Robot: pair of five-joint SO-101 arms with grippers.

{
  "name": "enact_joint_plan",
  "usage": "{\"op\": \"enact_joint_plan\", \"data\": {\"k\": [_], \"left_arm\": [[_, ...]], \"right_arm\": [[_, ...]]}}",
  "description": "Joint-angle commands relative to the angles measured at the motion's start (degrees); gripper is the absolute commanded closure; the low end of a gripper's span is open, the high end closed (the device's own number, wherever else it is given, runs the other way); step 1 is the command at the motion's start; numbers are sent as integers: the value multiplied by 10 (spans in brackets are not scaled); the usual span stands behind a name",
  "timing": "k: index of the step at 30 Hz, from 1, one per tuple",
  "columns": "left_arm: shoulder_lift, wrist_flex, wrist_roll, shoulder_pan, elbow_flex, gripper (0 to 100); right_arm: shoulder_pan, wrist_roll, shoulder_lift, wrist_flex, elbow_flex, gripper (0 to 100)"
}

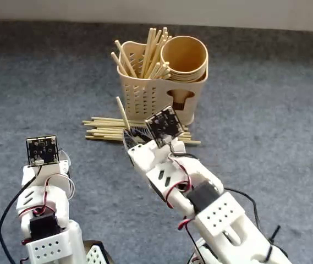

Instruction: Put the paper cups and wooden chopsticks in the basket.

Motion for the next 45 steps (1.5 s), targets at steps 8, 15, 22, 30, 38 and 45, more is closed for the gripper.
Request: {"op": "enact_joint_plan", "data": {"k": [8,15,22,30,38,45], "left_arm": [[-7,3,3,-1,11,856],[-7,3,3,-1,11,856],[-7,3,3,-1,11,856],[-7,3,3,-1,11,856],[-7,3,3,-1,11,856],[-7,3,3,-1,11,856]], "right_arm": [[0,0,-161,-132,-11,993],[59,0,-104,-272,-18,993],[123,0,32,-347,-141,993],[125,0,191,-348,-318,993],[143,0,302,-351,-393,993],[150,0,337,-351,-362,993]]}}
